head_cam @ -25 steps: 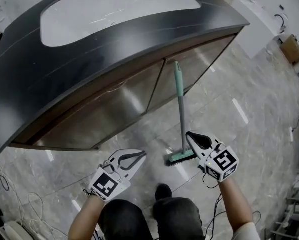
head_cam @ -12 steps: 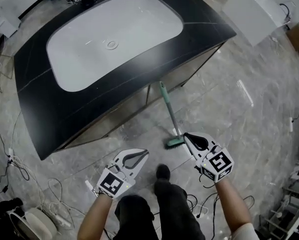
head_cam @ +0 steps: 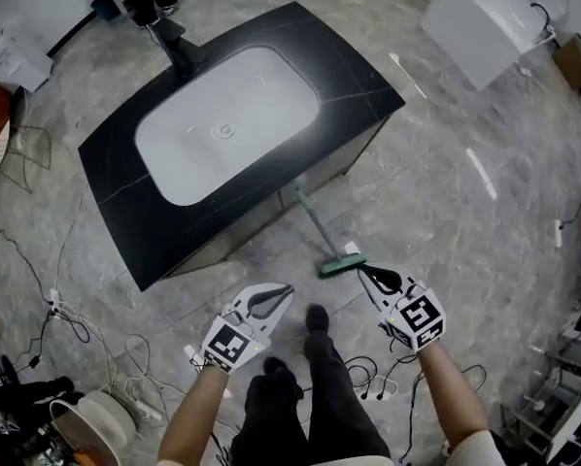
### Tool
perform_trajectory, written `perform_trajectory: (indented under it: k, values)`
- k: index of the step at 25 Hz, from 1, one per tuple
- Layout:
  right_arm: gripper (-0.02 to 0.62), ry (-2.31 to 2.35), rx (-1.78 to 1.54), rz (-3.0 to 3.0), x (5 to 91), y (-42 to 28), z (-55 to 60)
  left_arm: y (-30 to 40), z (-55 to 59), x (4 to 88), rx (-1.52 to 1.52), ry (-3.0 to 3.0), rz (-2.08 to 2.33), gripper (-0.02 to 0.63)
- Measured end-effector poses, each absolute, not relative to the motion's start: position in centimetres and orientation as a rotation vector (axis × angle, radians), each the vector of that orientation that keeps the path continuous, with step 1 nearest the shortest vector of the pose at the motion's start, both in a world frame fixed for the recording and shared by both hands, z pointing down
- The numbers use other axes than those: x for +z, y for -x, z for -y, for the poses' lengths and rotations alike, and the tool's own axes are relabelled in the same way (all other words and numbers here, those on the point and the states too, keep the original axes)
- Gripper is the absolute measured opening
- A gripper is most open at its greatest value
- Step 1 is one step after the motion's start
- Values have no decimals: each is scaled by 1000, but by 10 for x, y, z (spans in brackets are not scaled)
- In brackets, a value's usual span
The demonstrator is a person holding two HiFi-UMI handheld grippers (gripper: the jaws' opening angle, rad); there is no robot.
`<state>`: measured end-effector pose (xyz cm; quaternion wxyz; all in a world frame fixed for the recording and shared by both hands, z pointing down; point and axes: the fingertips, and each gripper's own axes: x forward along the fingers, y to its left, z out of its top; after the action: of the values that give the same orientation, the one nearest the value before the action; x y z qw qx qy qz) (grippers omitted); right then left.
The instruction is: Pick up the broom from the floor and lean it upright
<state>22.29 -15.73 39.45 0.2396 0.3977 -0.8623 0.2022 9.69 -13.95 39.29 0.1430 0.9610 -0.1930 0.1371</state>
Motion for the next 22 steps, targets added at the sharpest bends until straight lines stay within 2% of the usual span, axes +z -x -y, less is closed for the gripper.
perform_trajectory:
  k: [12,22]
  values:
    - [0,-1151,558,2370,200,-249,136,-123,129,181,397,-2769,633,14]
    - [0,-1229,414,2366,106,-230,105,-90,98,87,336,-2788,664,14]
